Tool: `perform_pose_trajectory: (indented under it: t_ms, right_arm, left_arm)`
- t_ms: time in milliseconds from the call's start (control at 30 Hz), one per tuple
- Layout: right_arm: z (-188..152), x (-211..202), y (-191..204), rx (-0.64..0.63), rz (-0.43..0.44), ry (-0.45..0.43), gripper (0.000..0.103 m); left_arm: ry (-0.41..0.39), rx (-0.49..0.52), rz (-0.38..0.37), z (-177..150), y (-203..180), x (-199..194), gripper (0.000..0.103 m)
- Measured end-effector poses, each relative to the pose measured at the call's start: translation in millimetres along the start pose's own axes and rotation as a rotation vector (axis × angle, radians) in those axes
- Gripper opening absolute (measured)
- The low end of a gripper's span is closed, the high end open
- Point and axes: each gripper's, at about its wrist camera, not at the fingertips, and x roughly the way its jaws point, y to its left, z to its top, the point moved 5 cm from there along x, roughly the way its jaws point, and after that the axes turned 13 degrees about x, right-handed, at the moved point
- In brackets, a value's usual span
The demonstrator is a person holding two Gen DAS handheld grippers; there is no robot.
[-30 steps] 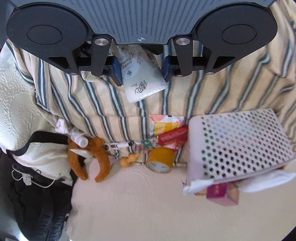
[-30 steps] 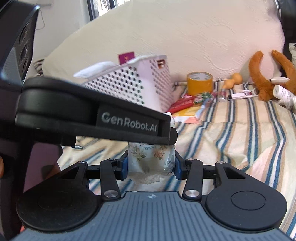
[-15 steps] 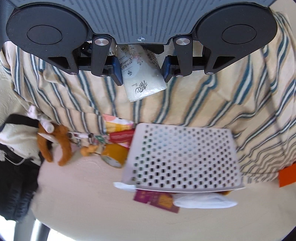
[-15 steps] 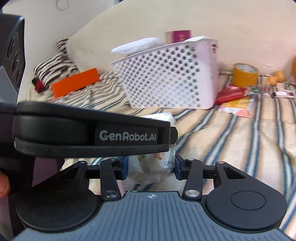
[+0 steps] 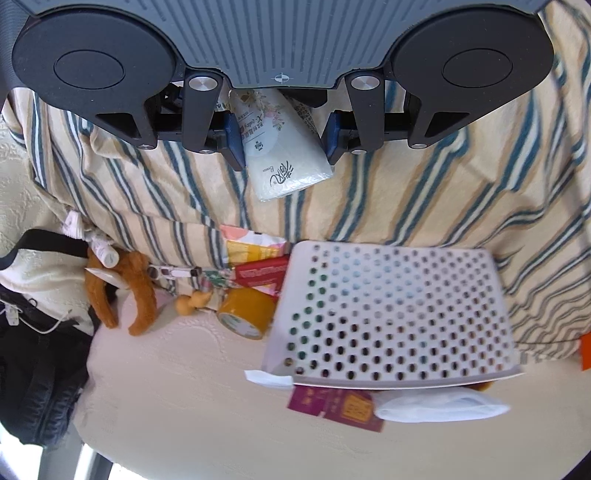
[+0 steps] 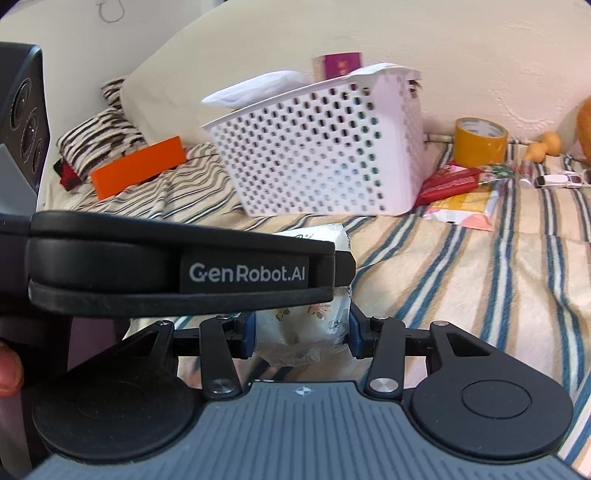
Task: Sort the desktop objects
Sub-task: 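Carry the tissue packet with both grippers over the white basket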
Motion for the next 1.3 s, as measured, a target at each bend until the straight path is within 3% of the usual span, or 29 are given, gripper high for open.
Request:
perform_pose_trajectory:
  t_ms: [333, 667, 833, 1000, 1167, 1300]
  right_arm:
    - [26.0, 16.3, -13.3, 0.026, -0.053, -0.030, 0.051]
    - [95.2, -13.5, 8.5, -0.047, -0.171, -0.137, 0.051]
    - [138.7, -3.7, 20.1, -0.029, -0.150, -0.150, 0.051]
    - [177.7, 9.0, 48.9, -0.023, -0.104, -0.165, 0.051]
    - [199.4, 51.2, 81.2, -0.056, -0.076, -0.117, 0.051]
    - [201.4, 79.7, 97.4, -0.094, -0.087, -0.095, 0.051]
  left_arm:
    - [0.019, 0.008, -0.094, 33.9, 9.8, 24.7, 0.045]
    - [-0.115, 0.026, -0.167, 105.1, 1.3, 12.6, 0.044]
    - [-0.109, 0.080, -0.144, 151.5, 12.6, 8.9, 0.045]
    - [-0.105, 0.071, -0.098, 192.3, 47.1, -3.1, 0.045]
    - [-0.099, 0.026, -0.007, 200.7, 97.0, -5.7, 0.046]
    - [-0.065, -0.034, -0.009, 206.2, 131.7, 5.7, 0.048]
